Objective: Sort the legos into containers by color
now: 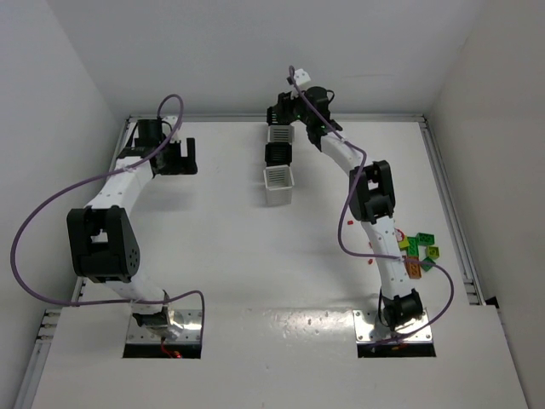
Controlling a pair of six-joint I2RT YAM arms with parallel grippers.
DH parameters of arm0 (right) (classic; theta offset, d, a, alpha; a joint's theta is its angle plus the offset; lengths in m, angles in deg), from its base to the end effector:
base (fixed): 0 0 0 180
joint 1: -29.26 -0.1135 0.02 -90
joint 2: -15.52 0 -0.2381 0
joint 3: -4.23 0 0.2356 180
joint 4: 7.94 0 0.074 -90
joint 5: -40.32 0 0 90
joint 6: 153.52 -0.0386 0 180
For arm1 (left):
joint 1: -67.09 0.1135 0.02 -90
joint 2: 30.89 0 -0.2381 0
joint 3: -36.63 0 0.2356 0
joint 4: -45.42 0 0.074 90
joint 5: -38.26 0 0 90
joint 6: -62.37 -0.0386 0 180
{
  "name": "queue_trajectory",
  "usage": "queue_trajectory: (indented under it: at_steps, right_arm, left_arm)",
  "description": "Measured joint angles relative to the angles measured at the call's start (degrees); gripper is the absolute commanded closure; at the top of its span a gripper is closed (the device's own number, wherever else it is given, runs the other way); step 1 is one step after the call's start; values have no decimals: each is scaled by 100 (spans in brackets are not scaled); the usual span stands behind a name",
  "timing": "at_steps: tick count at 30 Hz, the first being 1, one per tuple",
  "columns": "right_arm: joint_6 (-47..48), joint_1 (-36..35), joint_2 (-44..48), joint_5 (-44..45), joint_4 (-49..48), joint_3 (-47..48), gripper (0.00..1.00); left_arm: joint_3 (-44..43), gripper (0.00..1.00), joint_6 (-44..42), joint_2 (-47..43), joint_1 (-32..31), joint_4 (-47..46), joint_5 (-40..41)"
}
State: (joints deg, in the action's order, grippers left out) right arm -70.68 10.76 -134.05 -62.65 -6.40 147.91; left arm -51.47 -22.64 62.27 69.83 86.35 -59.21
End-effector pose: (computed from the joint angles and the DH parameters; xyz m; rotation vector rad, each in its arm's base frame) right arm 0.5381 0.1892 0.1955 -0.3401 1.6912 0.5249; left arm 0.3457 0.0115 0.2497 -0.0974 2.3696 -0.1735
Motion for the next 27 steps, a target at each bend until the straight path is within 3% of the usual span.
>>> queue_trajectory:
  at_steps: [5,7,8,14,21,27]
  right_arm:
    - [52,4,0,44,7,2,34]
    - [79,4,7,-26,39,-2,44]
    - [90,20,46,-98,133,-28,53]
    - [820,293,1279,-634,2240,-621,57]
    - [2487,1971,4319,-498,4743,-2225,53]
    - [4282,3397,5501,-15,6564,-3628,40]
  left_arm:
    - [0,0,2,7,0,-11,-31]
    - [-7,0,2,28,0,-15,-72]
    - [-20,0,0,46,0,-17,-101]
    - [-116,0,-105,83,-31,-199,-199]
    - [-105,0,-284,81,-166,-520,-199]
    - [-42,0,-466,83,-323,-645,-481]
